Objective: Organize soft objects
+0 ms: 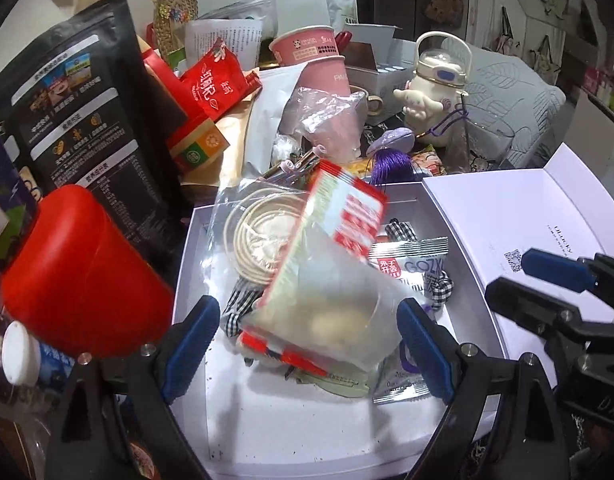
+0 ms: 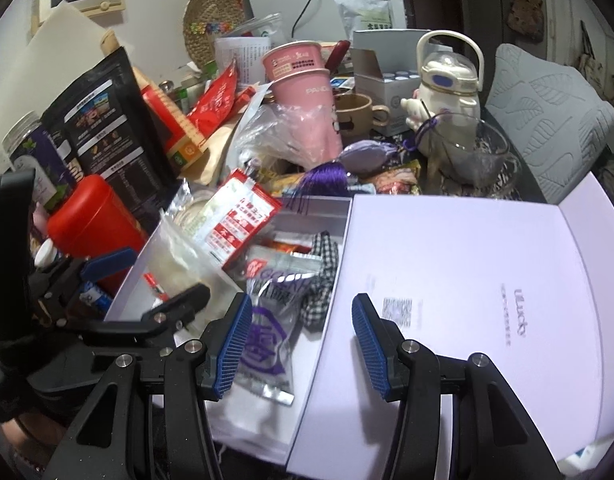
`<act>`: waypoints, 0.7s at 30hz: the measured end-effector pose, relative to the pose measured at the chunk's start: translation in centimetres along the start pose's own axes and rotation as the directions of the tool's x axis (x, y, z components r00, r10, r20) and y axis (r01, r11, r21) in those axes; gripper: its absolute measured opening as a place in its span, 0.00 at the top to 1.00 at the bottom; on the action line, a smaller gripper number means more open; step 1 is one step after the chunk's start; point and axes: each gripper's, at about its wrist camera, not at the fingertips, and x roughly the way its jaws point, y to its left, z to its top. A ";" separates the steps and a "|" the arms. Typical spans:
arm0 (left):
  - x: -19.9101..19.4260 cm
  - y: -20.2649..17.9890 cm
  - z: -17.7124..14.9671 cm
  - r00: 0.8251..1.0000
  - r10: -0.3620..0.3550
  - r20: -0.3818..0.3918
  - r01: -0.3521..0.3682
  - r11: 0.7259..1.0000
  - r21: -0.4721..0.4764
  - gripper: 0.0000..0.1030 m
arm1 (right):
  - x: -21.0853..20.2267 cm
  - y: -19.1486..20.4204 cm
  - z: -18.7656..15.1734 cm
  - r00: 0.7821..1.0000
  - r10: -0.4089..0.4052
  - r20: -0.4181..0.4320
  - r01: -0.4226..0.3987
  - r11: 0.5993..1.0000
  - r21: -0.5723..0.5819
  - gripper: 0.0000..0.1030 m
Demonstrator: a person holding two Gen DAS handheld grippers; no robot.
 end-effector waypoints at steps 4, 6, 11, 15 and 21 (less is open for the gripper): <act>-1.8 0.3 0.0 0.999 -0.004 0.041 0.004 1.000 -0.013 0.12 | -0.7 0.3 -0.6 1.000 -0.006 0.006 0.006 1.000 -0.012 0.50; -2.8 0.5 0.2 0.998 0.002 0.067 0.000 1.000 -0.019 0.12 | -1.3 0.5 -0.6 1.000 -0.002 0.018 0.002 1.000 -0.013 0.50; -6.2 1.0 0.9 0.990 0.004 0.138 0.001 0.999 -0.034 0.12 | -3.8 1.3 -0.4 0.997 0.003 0.074 -0.001 1.000 -0.028 0.50; -8.6 1.1 1.1 0.982 0.010 0.187 -0.004 0.999 -0.033 0.12 | -6.3 2.2 0.1 0.991 0.002 0.130 0.004 0.999 -0.051 0.50; -12.4 1.1 1.5 0.967 0.013 0.254 -0.006 1.000 -0.030 0.12 | -9.8 3.7 0.7 0.980 -0.003 0.201 0.022 0.996 -0.090 0.50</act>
